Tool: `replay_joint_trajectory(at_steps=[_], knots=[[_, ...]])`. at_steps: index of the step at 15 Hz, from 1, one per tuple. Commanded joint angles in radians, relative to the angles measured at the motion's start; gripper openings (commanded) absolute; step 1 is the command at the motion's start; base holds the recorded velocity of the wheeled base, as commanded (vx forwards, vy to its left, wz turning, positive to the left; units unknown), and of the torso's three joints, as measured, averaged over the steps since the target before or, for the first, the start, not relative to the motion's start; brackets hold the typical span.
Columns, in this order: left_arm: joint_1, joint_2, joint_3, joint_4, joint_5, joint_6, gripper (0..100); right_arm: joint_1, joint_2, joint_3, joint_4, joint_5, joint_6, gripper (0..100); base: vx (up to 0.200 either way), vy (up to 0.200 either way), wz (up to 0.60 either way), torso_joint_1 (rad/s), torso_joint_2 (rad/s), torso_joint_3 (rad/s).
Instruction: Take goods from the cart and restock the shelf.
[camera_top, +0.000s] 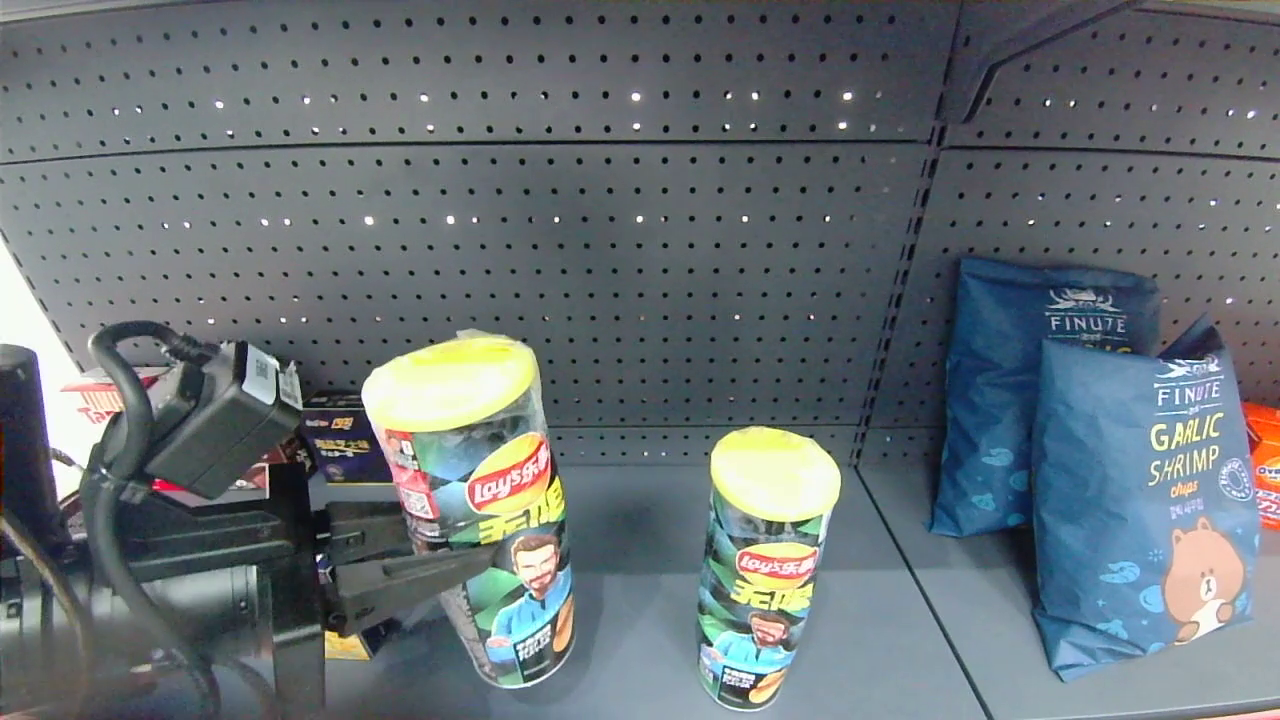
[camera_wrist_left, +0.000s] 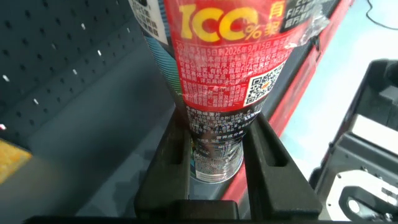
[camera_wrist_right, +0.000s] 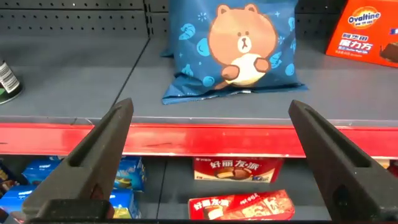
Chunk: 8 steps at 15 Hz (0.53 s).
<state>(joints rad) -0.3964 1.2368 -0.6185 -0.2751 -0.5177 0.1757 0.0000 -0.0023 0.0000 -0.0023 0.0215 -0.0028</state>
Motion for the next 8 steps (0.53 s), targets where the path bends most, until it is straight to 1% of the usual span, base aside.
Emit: replay_joint_trajectory(at_steps=[1,3,5,8], knots=[[0.005,0.053,-0.075,-0.001,0.001,-0.001,0,0.0,0.002,0.0,-0.001,0.002,0.0,100,0.0,0.0,0.0,0.0,0.0,0.0],[0.005,0.092,-0.122,-0.003,0.001,0.002,0,0.0,0.002,0.0,-0.001,0.0,0.0,100,0.0,0.0,0.0,0.0,0.0,0.0],[0.013,0.116,-0.142,-0.015,-0.001,0.002,0,0.0,0.002,0.0,-0.001,0.002,0.0,100,0.0,0.0,0.0,0.0,0.0,0.0],[0.013,0.173,-0.119,-0.111,-0.004,0.002,0,0.0,0.002,0.0,-0.001,0.0,0.0,100,0.0,0.0,0.0,0.0,0.0,0.0]])
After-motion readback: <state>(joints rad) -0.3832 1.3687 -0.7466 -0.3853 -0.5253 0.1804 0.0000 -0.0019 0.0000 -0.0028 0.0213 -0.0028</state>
